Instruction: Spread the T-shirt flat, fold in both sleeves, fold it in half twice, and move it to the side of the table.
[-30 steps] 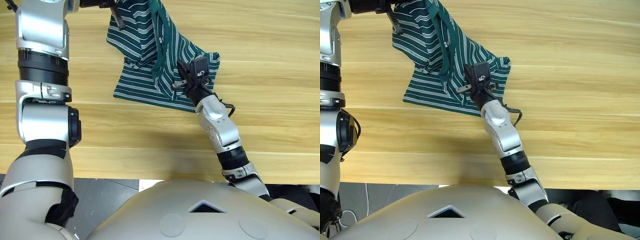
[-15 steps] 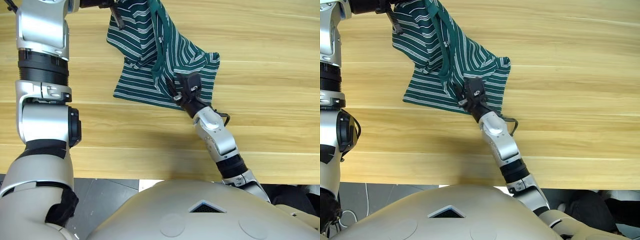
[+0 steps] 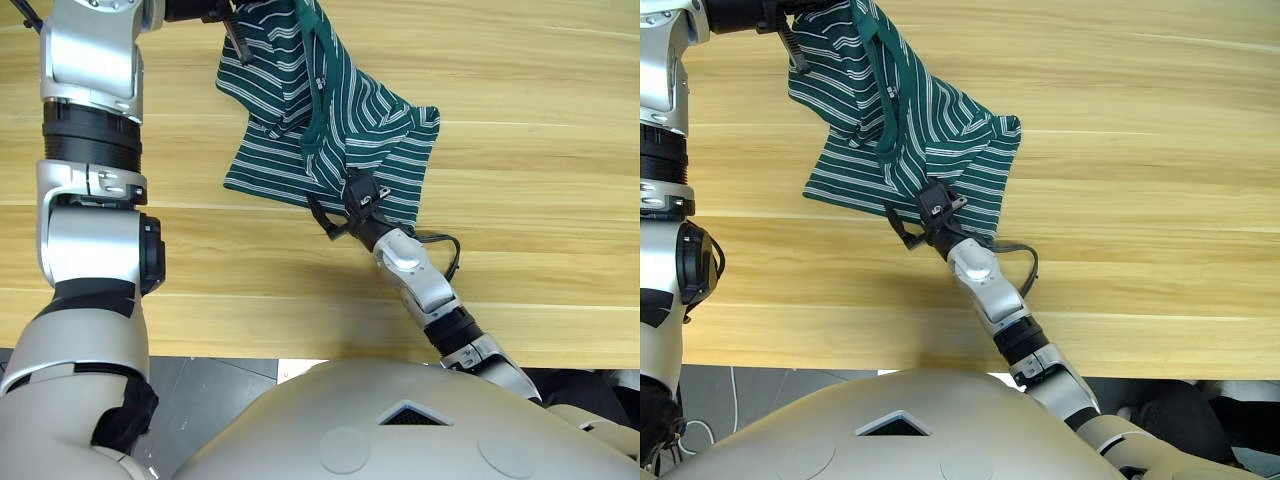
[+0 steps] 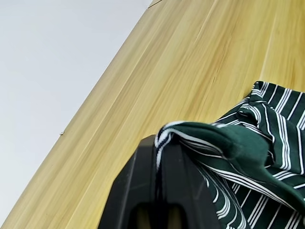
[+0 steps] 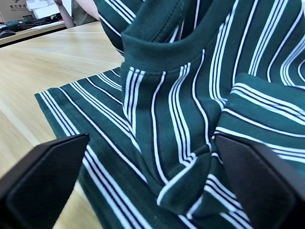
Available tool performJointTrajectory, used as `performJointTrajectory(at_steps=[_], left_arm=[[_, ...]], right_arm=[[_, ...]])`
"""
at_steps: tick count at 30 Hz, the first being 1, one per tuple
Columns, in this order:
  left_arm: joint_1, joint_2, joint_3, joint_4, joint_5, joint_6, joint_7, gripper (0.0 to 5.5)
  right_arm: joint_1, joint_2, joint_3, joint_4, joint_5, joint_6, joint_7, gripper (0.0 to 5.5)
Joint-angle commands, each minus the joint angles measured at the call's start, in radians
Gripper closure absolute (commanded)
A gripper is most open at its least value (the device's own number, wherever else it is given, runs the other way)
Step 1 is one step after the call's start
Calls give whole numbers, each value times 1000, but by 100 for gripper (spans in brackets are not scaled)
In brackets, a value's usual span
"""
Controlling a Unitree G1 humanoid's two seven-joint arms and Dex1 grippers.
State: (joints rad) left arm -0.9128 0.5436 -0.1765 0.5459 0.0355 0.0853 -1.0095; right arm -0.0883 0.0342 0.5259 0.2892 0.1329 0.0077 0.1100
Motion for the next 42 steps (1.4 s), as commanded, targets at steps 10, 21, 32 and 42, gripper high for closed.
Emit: performJointTrajectory(at_steps=[10,21,32,42], left_arm=[[13,-4,-17,17,12,-15,-1,550],[14,-16,-21,21,12,-17,-3,550],[16,-19,-24,31,16,-27,0,550],[30,-16,-26,29,16,-35,3,550]], right_arm=[[-93,199,57,30,-85,-107,-84,12],[-249,300,16,342,-110,-199,-180,12],[-335,359,-27,491,-86,-250,-184,63],[-328,368,-35,512,-87,-276,-184,252]])
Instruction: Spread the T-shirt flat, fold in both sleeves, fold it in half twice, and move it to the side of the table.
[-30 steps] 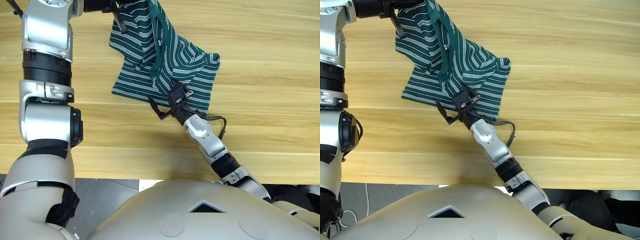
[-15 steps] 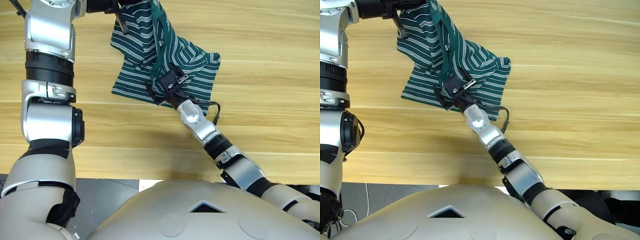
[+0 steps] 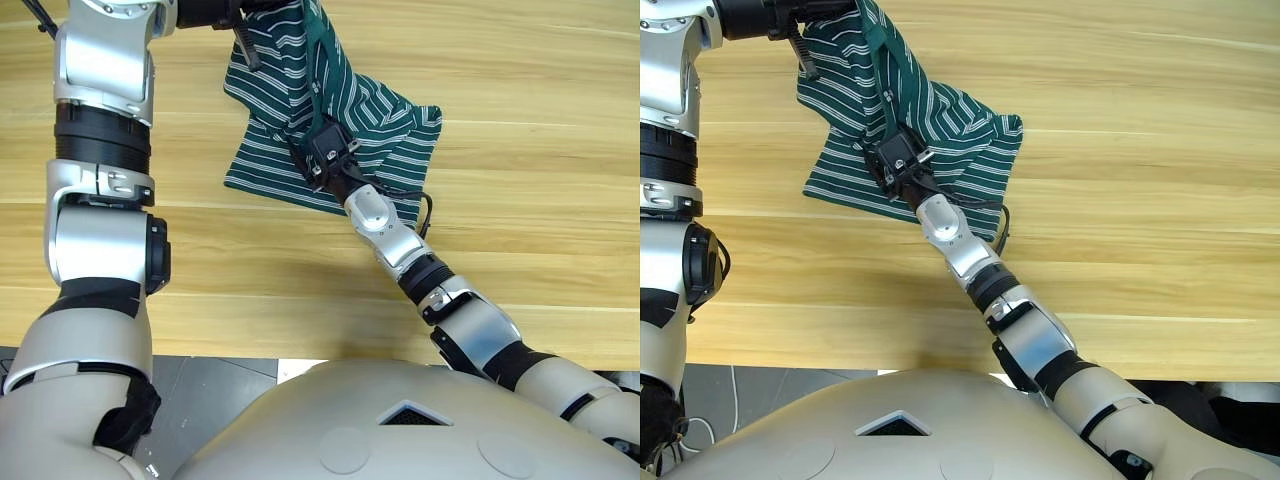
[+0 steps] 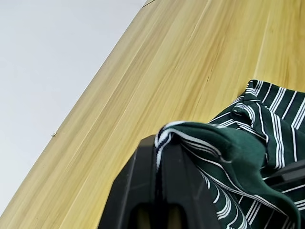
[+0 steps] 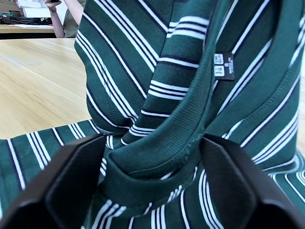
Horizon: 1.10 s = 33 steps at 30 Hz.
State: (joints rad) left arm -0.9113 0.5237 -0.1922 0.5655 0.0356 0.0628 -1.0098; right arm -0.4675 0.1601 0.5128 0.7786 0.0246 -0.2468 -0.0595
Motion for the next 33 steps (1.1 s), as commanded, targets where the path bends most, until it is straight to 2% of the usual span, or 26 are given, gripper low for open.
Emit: performJointTrajectory(at_steps=[1,14,16,18,22,28,30,33], left_arm=[[28,4,-10,10,17,-13,5,550],[31,9,-1,7,11,-13,8,550],[27,15,9,8,6,-12,11,550],[26,25,20,10,1,-11,13,550],[31,51,52,-1,-13,-7,17,550],[98,107,123,-100,-61,21,12,550],[143,120,141,-176,-84,39,10,550],[307,146,188,-450,-159,111,1,550]], right_arm=[[51,242,-22,24,21,-23,-14,269],[66,247,-18,7,31,-30,-5,524],[69,232,-25,-13,37,-28,-1,548],[74,202,-36,-47,45,-25,6,548],[103,58,-54,-211,67,23,84,548],[142,-303,-203,-633,149,204,382,548],[164,-389,-254,-733,194,272,465,548],[223,-564,-267,-865,219,316,665,548]])
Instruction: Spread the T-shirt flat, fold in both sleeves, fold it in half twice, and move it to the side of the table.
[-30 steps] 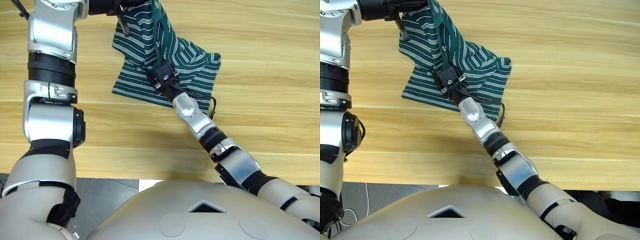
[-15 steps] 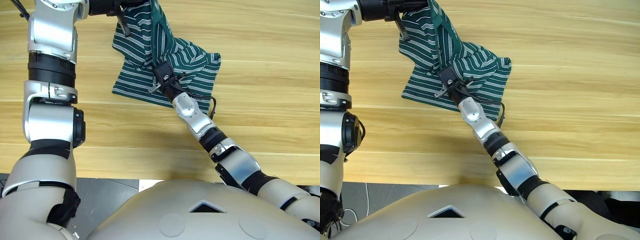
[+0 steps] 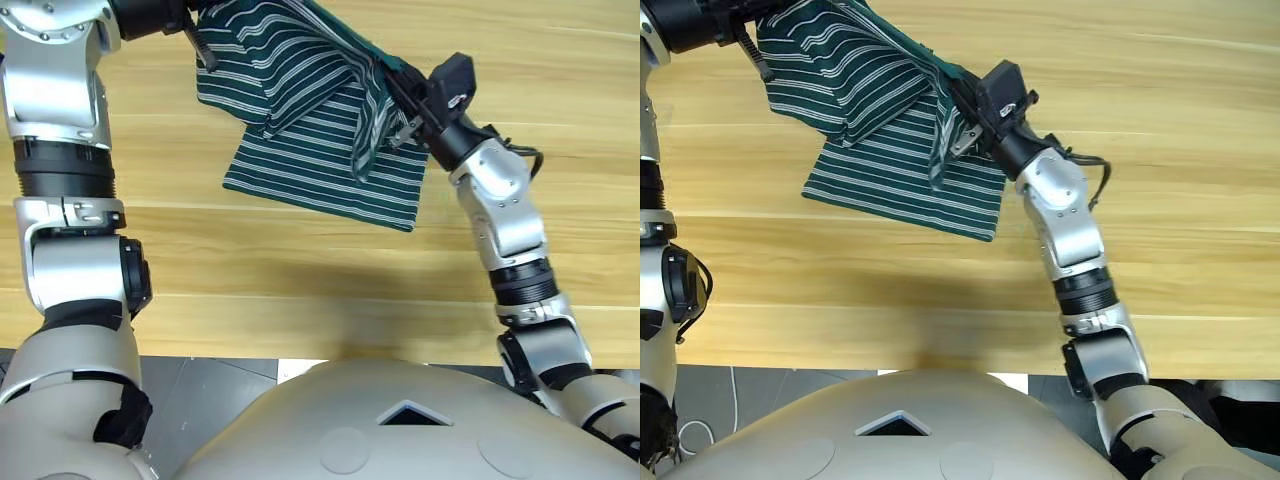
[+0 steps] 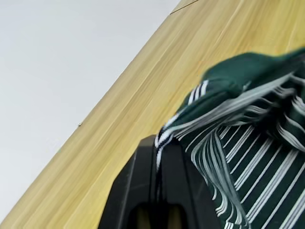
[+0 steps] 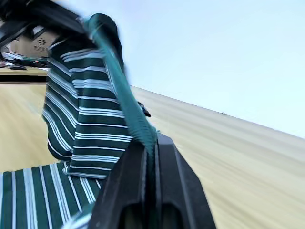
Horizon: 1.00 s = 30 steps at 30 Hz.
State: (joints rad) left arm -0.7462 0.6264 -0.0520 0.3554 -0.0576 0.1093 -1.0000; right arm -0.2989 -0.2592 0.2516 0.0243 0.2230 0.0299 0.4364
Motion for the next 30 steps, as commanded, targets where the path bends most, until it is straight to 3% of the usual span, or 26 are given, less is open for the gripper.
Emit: performJointTrajectory(at_steps=[1,6,13,20,30], left_arm=[[226,52,61,-354,-92,93,-7,550],[607,83,24,-736,-125,132,-2,550],[903,122,-158,-855,10,9,9,550],[954,110,-210,-838,50,-21,54,550],[973,134,-153,-828,7,-10,64,550]], right_arm=[[71,-201,-4,-137,12,34,233,548],[114,-322,7,-200,-23,8,390,548],[162,-349,56,-188,-76,-46,481,548],[247,-338,76,-140,-82,-45,487,548],[334,-291,-16,-120,19,-78,482,548]])
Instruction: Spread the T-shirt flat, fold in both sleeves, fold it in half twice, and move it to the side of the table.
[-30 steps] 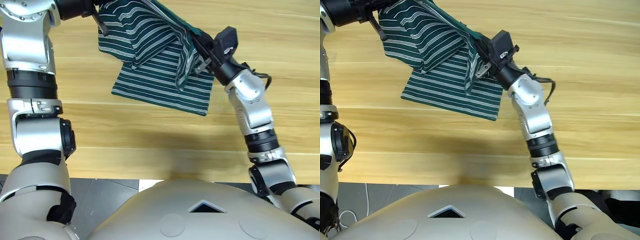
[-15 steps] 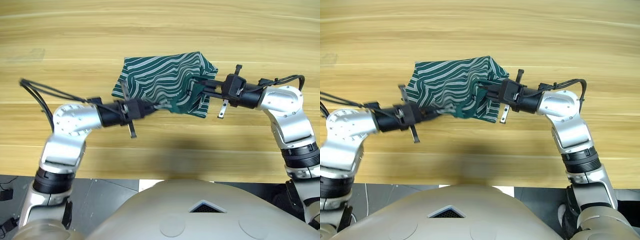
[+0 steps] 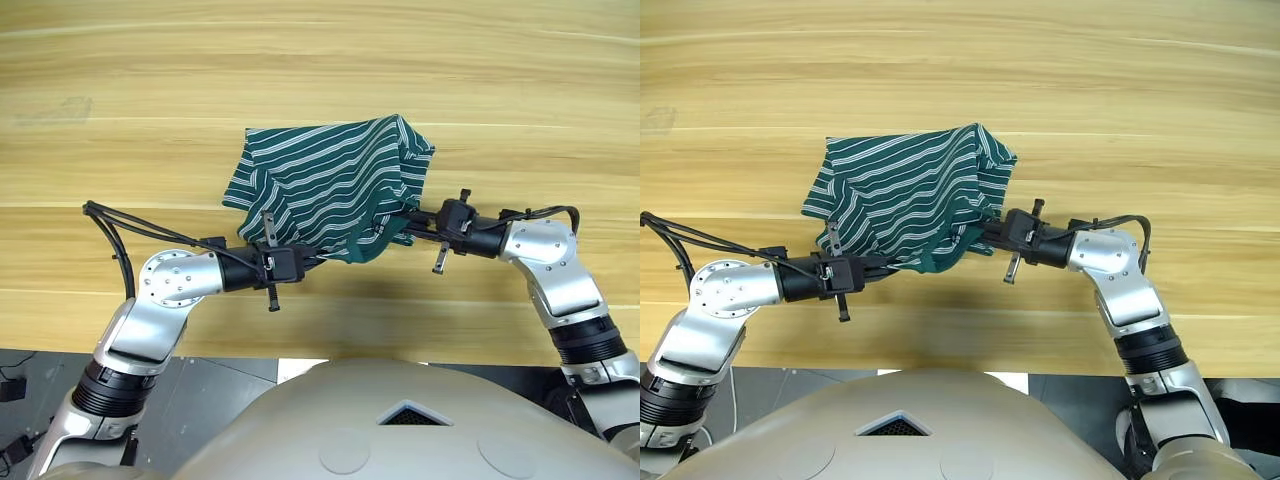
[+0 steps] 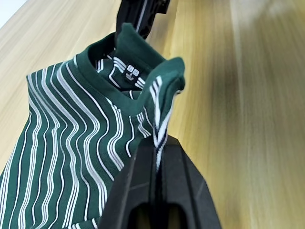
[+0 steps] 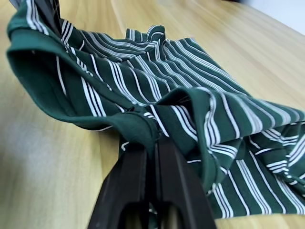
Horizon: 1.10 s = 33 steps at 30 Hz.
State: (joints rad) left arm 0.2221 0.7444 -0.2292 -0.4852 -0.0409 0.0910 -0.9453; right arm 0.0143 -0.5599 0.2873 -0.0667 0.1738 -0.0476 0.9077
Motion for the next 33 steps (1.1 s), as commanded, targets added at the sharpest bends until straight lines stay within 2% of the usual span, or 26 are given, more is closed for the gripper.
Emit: performJointTrajectory(at_steps=[1,3,4,13,19,22,33], left_arm=[[4,16,28,17,-12,8,10,550],[2,14,38,23,-26,16,9,550],[2,13,40,24,-29,17,9,550],[26,11,41,43,-33,5,23,550],[23,8,38,46,-37,6,28,550],[25,7,35,45,-38,7,29,550],[42,16,43,28,-52,14,27,550]], right_arm=[[29,10,-62,-44,92,8,19,548],[45,3,-79,-68,131,31,38,548],[50,0,-85,-74,141,38,42,514],[127,28,-145,-126,232,101,16,514],[142,51,-130,-122,202,101,2,398],[145,59,-127,-115,190,94,-3,358],[239,58,-134,-138,176,53,-12,358]])
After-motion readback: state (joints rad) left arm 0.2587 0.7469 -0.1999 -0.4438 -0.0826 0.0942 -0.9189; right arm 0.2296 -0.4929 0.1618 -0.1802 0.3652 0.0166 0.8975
